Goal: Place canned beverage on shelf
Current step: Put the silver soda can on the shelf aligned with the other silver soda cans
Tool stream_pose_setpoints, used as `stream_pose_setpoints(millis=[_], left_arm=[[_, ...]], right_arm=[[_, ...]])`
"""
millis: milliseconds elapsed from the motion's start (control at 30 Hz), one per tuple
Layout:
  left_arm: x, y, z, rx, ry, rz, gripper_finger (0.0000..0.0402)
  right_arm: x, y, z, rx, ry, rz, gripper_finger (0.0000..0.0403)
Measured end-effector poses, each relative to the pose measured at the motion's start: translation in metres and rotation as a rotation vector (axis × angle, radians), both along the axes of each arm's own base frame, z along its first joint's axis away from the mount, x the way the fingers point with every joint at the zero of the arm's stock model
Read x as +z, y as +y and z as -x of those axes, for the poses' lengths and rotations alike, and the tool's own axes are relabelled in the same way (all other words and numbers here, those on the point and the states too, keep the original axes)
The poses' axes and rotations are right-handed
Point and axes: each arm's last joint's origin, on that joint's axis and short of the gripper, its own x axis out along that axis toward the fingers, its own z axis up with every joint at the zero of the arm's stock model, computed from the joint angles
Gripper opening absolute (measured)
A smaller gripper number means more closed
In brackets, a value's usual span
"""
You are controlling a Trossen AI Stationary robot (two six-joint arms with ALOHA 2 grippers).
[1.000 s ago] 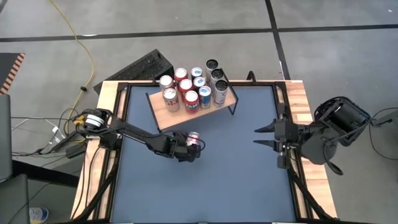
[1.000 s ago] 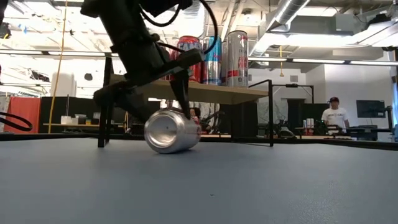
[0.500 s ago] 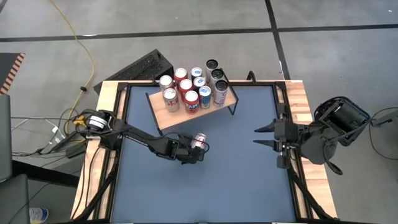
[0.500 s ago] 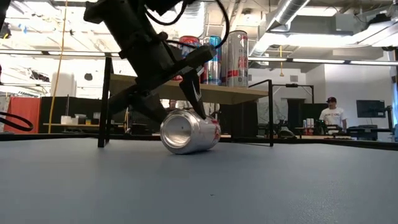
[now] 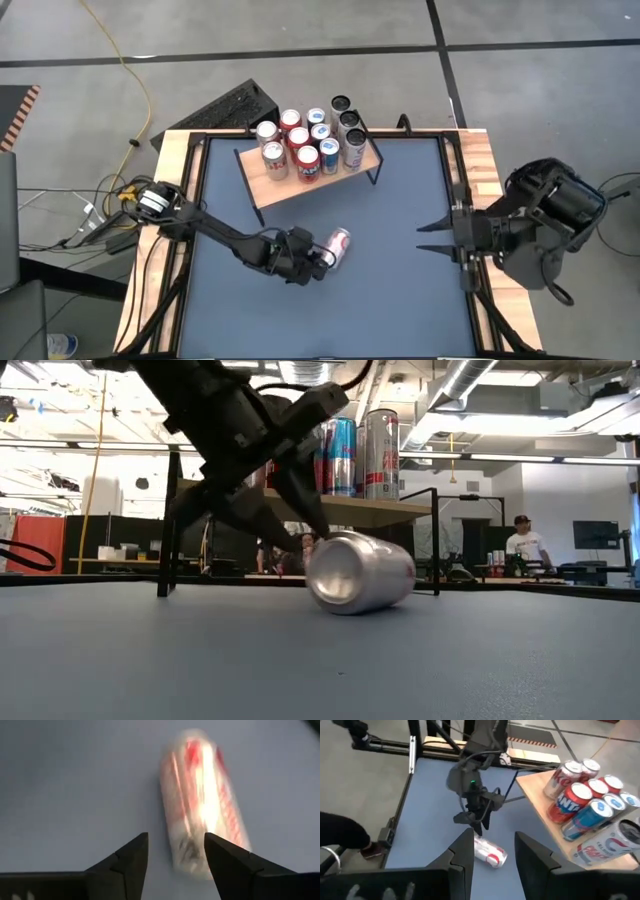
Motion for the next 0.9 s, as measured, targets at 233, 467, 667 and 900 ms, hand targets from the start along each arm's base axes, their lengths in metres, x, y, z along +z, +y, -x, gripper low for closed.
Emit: stream_pose_setpoints(millis=[233, 467, 667, 900], left_arm=[[0.028, 0.001, -0.025, -0.301, -0.221, 0.082, 0.0236], [0.036, -0.004, -0.027, -0.448, -0.159, 0.052, 0.0325], [0.032, 0.004, -0.027, -0.421, -0.101, 0.064, 0.0334], [0.038, 0.022, -0.036, -0.4, -0.179, 0.116, 0.0334]], right_arm=[[-0.035, 0.021, -0.005, -0.018, 0.128, -0.036, 0.0132], [-0.129, 0.048, -0.038, -0.017, 0.326, 0.04, 0.0174], [-0.199, 0.027, -0.066, -0.116, 0.537, -0.051, 0.022], [-0.234, 0.006, -0.087, -0.068, 0.615, -0.177, 0.0271]])
